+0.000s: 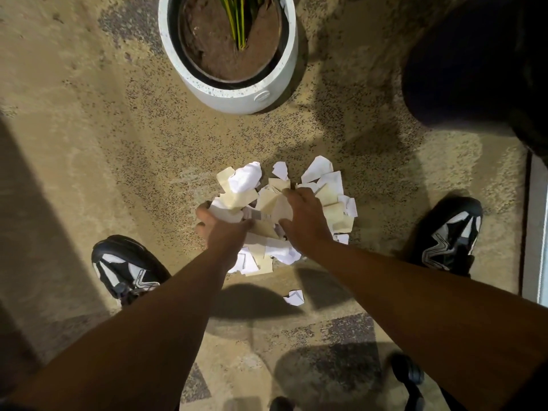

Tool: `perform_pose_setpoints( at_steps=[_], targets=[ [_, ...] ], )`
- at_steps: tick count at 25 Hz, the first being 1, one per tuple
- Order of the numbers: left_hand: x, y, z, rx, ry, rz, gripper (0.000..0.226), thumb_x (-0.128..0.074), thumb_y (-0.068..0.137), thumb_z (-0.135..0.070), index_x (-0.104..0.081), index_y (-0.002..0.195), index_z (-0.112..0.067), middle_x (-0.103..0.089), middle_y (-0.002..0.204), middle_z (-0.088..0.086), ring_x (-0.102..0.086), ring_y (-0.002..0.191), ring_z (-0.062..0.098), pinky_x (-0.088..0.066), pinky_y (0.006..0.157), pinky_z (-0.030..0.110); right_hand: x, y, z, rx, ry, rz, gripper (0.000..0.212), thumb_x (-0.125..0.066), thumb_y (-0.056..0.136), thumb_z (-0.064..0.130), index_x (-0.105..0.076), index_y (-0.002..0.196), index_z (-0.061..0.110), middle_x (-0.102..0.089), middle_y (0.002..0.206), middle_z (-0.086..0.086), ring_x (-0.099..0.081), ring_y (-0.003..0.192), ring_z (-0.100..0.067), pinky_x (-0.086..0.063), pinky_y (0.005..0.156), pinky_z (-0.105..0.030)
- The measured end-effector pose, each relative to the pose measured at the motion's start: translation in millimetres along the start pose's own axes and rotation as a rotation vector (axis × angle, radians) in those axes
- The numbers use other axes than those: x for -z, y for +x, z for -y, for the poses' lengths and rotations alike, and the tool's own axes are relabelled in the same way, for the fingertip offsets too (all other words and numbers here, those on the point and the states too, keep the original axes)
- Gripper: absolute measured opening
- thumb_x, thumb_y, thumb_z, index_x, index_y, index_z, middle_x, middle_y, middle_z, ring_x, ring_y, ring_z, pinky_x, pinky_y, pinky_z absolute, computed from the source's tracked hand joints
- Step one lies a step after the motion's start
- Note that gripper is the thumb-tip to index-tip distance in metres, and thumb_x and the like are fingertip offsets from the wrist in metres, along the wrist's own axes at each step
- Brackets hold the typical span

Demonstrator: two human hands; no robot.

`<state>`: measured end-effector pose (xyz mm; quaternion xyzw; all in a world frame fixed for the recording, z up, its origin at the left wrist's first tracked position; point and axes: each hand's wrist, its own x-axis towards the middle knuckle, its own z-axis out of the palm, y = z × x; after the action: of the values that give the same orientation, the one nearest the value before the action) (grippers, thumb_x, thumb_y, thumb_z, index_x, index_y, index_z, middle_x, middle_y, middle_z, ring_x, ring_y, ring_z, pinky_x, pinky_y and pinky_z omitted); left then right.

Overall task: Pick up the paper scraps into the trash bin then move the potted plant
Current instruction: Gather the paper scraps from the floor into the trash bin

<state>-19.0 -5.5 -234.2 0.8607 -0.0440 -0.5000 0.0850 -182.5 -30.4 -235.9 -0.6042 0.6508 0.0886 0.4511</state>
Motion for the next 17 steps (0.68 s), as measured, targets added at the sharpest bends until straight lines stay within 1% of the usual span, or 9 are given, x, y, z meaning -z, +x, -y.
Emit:
perform_pose_setpoints(
  at_steps=[1, 3, 6, 8, 10, 12, 13, 15, 17],
  targets=[
    [-1, 1, -1, -0.032, -0.06, 0.051, 0.095, -0.088, 0.064, -0.01, -0.027, 0.133, -0.033, -0.045, 0.122, 0.007, -0.056, 0.102, 0.025, -0.059, 0.075, 0.038, -1, 3, 3, -0.021, 0.047, 0.01, 0.063, -0.074, 0.082, 0.011, -0.049, 0.14, 0.014, -0.048, 0.137, -0.011, -0.048, 0.125, -0.032, -0.044, 0.105, -0.041],
    [1, 0, -5, -0.051, -0.119, 0.123, 0.08, -0.083, 0.07, -0.003, -0.031, 0.127, -0.026, -0.054, 0.109, 0.005, -0.061, 0.098, 0.025, -0.061, 0.075, 0.041, 3, 8, 9, -0.082, 0.14, 0.029, 0.054, -0.07, 0.083, 0.007, -0.053, 0.133, 0.016, -0.056, 0.13, -0.01, -0.052, 0.12, -0.028, -0.044, 0.102, -0.038],
    [5, 4, -9, -0.058, -0.043, 0.127, 0.067, -0.079, 0.075, -0.002, -0.045, 0.131, -0.018, -0.06, 0.109, 0.006, -0.063, 0.102, 0.03, -0.06, 0.084, 0.05, 16, 10, 15, -0.15, 0.318, -0.015, 0.04, -0.063, 0.082, 0.006, -0.06, 0.119, 0.02, -0.067, 0.11, -0.001, -0.06, 0.104, -0.022, -0.05, 0.091, -0.035],
    [9, 4, -10, -0.088, 0.027, 0.132, 0.054, -0.075, 0.078, -0.002, -0.056, 0.127, -0.015, -0.065, 0.108, 0.007, -0.065, 0.101, 0.032, -0.06, 0.084, 0.051, 30, 8, 15, -0.206, 0.437, -0.074, 0.034, -0.06, 0.086, 0.005, -0.063, 0.116, 0.019, -0.065, 0.099, 0.005, -0.06, 0.095, -0.017, -0.051, 0.085, -0.032],
    [16, 3, -13, -0.086, -0.004, 0.139, 0.04, -0.073, 0.081, -0.002, -0.063, 0.119, -0.013, -0.068, 0.1, 0.006, -0.067, 0.095, 0.031, -0.061, 0.077, 0.043, 41, 6, 12, -0.253, 0.471, -0.117, 0.032, -0.06, 0.09, 0.008, -0.064, 0.121, 0.016, -0.062, 0.1, 0.007, -0.059, 0.095, -0.015, -0.053, 0.089, -0.034],
    [27, -5, -22, -0.064, -0.106, 0.148, 0.022, -0.072, 0.085, -0.001, -0.066, 0.102, -0.011, -0.068, 0.09, 0.005, -0.065, 0.083, 0.027, -0.058, 0.064, 0.032, 51, -1, 11, -0.291, 0.494, -0.135, 0.03, -0.061, 0.093, 0.012, -0.064, 0.123, 0.014, -0.061, 0.102, 0.006, -0.059, 0.098, -0.016, -0.054, 0.094, -0.038],
    [32, -10, -28, -0.057, -0.137, 0.156, 0.017, -0.072, 0.085, 0.001, -0.066, 0.094, -0.012, -0.068, 0.086, 0.006, -0.063, 0.076, 0.025, -0.057, 0.061, 0.029, 56, -6, 13, -0.307, 0.524, -0.135, 0.029, -0.062, 0.094, 0.013, -0.063, 0.123, 0.015, -0.061, 0.102, 0.007, -0.059, 0.098, -0.016, -0.054, 0.094, -0.037],
    [43, -23, -39, -0.053, -0.165, 0.212, 0.017, -0.073, 0.084, 0.001, -0.066, 0.089, -0.013, -0.07, 0.085, 0.008, -0.063, 0.071, 0.023, -0.057, 0.064, 0.031, 66, -21, 19, -0.352, 0.654, -0.124, 0.025, -0.064, 0.095, 0.013, -0.062, 0.119, 0.02, -0.064, 0.098, 0.01, -0.064, 0.098, -0.018, -0.057, 0.09, -0.038],
    [55, -44, -50, -0.074, -0.168, 0.312, 0.018, -0.075, 0.084, 0.001, -0.069, 0.096, -0.011, -0.072, 0.088, 0.012, -0.064, 0.072, 0.024, -0.058, 0.068, 0.032, 82, -42, 30, -0.401, 0.806, -0.12, 0.022, -0.065, 0.095, 0.013, -0.062, 0.114, 0.021, -0.068, 0.098, 0.008, -0.069, 0.099, -0.02, -0.061, 0.085, -0.04]
  ],
)
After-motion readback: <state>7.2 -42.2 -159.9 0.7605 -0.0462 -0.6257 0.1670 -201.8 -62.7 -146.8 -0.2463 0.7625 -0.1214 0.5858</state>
